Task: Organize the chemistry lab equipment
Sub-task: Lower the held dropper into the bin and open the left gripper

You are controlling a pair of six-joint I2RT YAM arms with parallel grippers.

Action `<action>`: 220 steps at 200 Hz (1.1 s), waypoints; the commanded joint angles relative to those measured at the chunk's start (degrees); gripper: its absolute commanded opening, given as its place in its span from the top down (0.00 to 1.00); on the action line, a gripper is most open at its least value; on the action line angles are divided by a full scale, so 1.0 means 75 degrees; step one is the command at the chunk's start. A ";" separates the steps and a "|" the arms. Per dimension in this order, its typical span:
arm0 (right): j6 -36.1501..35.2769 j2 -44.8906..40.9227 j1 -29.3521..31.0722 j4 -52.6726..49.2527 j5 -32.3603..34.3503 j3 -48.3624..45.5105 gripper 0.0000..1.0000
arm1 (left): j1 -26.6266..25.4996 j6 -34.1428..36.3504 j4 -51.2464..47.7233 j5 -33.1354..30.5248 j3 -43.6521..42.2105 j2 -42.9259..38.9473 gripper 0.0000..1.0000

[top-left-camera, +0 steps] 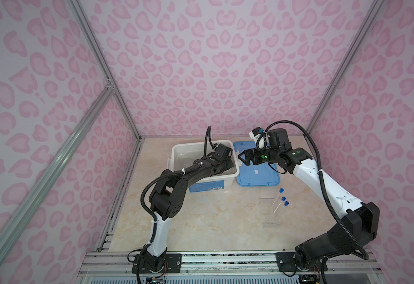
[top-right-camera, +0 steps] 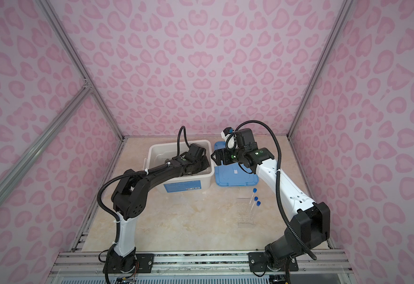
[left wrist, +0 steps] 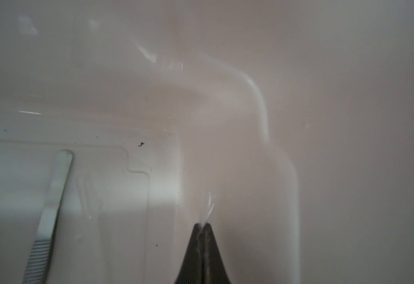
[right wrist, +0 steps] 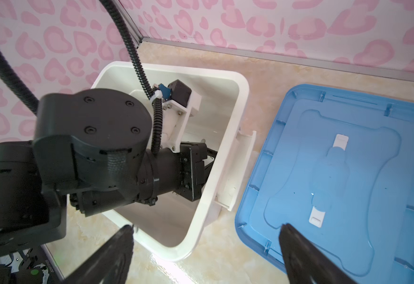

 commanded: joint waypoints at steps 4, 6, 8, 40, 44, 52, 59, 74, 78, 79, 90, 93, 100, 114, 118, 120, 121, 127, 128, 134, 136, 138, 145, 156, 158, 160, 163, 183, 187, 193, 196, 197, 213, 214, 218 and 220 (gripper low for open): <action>-0.0077 0.0034 0.0004 0.0023 0.0073 -0.0083 0.07 | 0.0005 -0.0083 0.0425 0.0156 -0.0004 0.0200 0.97; -0.0080 0.0038 0.0002 0.0023 0.0082 -0.0084 0.07 | 0.0005 -0.0086 0.0393 0.0151 0.0004 0.0216 0.97; -0.0083 0.0039 0.0001 0.0015 0.0084 -0.0093 0.07 | 0.0011 -0.0087 0.0388 0.0147 0.0017 0.0232 0.97; -0.0112 -0.0035 0.0008 0.0026 0.0142 -0.0200 0.07 | -0.0004 -0.0147 0.0480 0.0084 -0.0150 0.0303 0.97; -0.0112 -0.0031 0.0007 0.0029 0.0166 -0.0212 0.07 | -0.0016 -0.0147 0.0490 0.0058 -0.0168 0.0300 0.97; -0.0125 -0.0042 0.0008 0.0017 0.0173 -0.0230 0.07 | -0.0008 -0.0134 0.0467 0.0061 -0.0162 0.0318 0.97; -0.0127 -0.0050 0.0008 0.0012 0.0168 -0.0236 0.07 | -0.0006 -0.0126 0.0402 0.0060 -0.0136 0.0345 0.97; -0.0129 -0.0062 0.0008 0.0013 0.0167 -0.0248 0.07 | -0.0007 -0.0072 0.0439 0.0086 -0.0192 0.0341 0.95; -0.0133 -0.0066 0.0009 0.0012 0.0188 -0.0254 0.07 | -0.0004 -0.0070 0.0444 0.0076 -0.0203 0.0343 0.95; -0.0134 -0.0066 0.0009 0.0018 0.0183 -0.0257 0.07 | -0.0006 -0.0067 0.0441 0.0076 -0.0204 0.0345 0.94; -0.0134 -0.0085 0.0004 0.0021 0.0196 -0.0253 0.07 | -0.0007 -0.0055 0.0449 0.0108 -0.0206 0.0365 0.90; -0.0135 -0.0098 0.0008 0.0014 0.0195 -0.0259 0.07 | -0.0006 -0.0052 0.0423 0.0104 -0.0195 0.0362 0.89; -0.0135 -0.0098 0.0009 0.0015 0.0202 -0.0253 0.07 | -0.0007 -0.0045 0.0436 0.0105 -0.0213 0.0350 0.87; -0.0147 -0.0111 0.0007 -0.0022 0.0214 -0.0250 0.07 | -0.0017 -0.0063 0.0463 -0.0012 -0.0303 0.0242 0.80; -0.0146 -0.0116 0.0009 -0.0030 0.0224 -0.0243 0.07 | -0.0013 -0.0055 0.0469 -0.0055 -0.0320 0.0213 0.79; -0.0158 -0.0125 0.0003 -0.0034 0.0225 -0.0250 0.07 | -0.0011 -0.0038 0.0451 -0.0083 -0.0322 0.0199 0.78; -0.0153 -0.0125 0.0000 -0.0035 0.0225 -0.0249 0.07 | -0.0015 -0.0039 0.0444 -0.0098 -0.0328 0.0191 0.77; -0.0165 -0.0147 0.0002 -0.0035 0.0240 -0.0259 0.07 | -0.0019 0.0013 0.0375 -0.0204 -0.0311 0.0144 0.74; -0.0162 -0.0147 0.0006 -0.0035 0.0238 -0.0259 0.07 | -0.0019 0.0021 0.0359 -0.0223 -0.0305 0.0140 0.73; -0.0159 -0.0166 0.0009 -0.0034 0.0237 -0.0253 0.07 | -0.0019 0.0054 0.0293 -0.0273 -0.0271 0.0114 0.69; -0.0168 -0.0170 0.0009 -0.0035 0.0237 -0.0258 0.07 | -0.0013 0.0068 0.0270 -0.0284 -0.0265 0.0113 0.67; -0.0161 -0.0174 0.0009 -0.0044 0.0237 -0.0257 0.07 | -0.0011 0.0078 0.0246 -0.0287 -0.0246 0.0112 0.65; -0.0168 -0.0183 0.0008 -0.0044 0.0262 -0.0256 0.07 | -0.0004 0.0120 0.0159 -0.0278 -0.0170 0.0121 0.59; -0.0171 -0.0223 0.0008 -0.0050 0.0271 -0.0256 0.07 | -0.0007 0.0166 0.0086 -0.0254 -0.0117 0.0130 0.55; -0.0171 -0.0223 0.0011 -0.0048 0.0272 -0.0256 0.07 | -0.0013 0.0169 0.0086 -0.0247 -0.0122 0.0126 0.54; -0.0174 -0.0225 0.0009 -0.0047 0.0272 -0.0259 0.07 | -0.0008 0.0167 0.0095 -0.0245 -0.0131 0.0116 0.54; -0.0171 -0.0231 0.0004 -0.0057 0.0275 -0.0250 0.07 | -0.0007 0.0161 0.0097 -0.0246 -0.0144 0.0104 0.54; -0.0171 -0.0274 0.0009 -0.0093 0.0284 -0.0218 0.07 | -0.0007 0.0167 0.0089 -0.0369 -0.0222 -0.0031 0.53; -0.0176 -0.0272 0.0009 -0.0103 0.0284 -0.0213 0.07 | -0.0007 0.0190 0.0088 -0.0409 -0.0234 -0.0070 0.52; -0.0171 -0.0284 0.0009 -0.0117 0.0295 -0.0203 0.07 | -0.0007 0.0212 0.0092 -0.0443 -0.0251 -0.0126 0.50; -0.0171 -0.0291 0.0009 -0.0123 0.0295 -0.0209 0.07 | -0.0007 0.0226 0.0084 -0.0457 -0.0253 -0.0159 0.50; -0.0171 -0.0290 0.0009 -0.0126 0.0295 -0.0205 0.07 | -0.0007 0.0227 0.0073 -0.0466 -0.0253 -0.0170 0.50; -0.0191 -0.0312 0.0003 -0.0170 0.0319 -0.0194 0.07 | -0.0007 0.0275 0.0055 -0.0530 -0.0287 -0.0359 0.40; -0.0187 -0.0312 0.0006 -0.0173 0.0319 -0.0198 0.07 | -0.0007 0.0275 0.0053 -0.0532 -0.0287 -0.0375 0.39; -0.0183 -0.0322 0.0008 -0.0174 0.0328 -0.0194 0.07 | -0.0007 0.0276 0.0051 -0.0544 -0.0304 -0.0421 0.35; -0.0182 -0.0324 0.0009 -0.0175 0.0330 -0.0197 0.07 | -0.0007 0.0291 0.0054 -0.0551 -0.0309 -0.0443 0.34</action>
